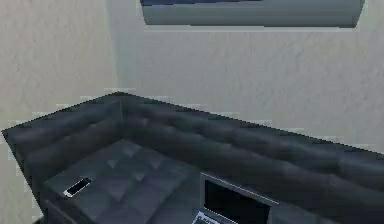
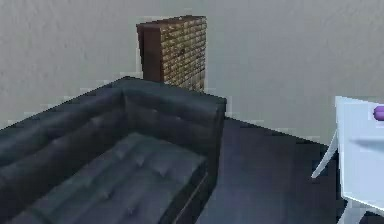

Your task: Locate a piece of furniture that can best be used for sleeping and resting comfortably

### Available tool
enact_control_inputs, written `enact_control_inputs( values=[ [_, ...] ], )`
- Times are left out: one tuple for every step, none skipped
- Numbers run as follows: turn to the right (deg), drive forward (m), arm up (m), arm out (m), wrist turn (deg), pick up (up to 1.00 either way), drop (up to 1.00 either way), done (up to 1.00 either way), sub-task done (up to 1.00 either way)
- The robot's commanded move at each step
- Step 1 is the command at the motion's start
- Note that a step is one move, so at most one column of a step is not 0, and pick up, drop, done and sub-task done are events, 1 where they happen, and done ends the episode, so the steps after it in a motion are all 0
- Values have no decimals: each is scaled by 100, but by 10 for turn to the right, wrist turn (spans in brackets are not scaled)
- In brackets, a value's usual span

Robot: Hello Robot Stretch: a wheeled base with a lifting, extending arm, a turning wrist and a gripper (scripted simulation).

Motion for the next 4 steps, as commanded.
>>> enact_control_inputs(
  values=[
    [-450, 0, 0, 0, 0, 0, 0, 0, 0],
    [-450, 0, 0, 0, 0, 0, 0, 0, 0],
    [-450, 0, 0, 0, 0, 0, 0, 0, 0],
    [-360, 0, 0, 0, 0, 0, 0, 0, 0]
  ],
)
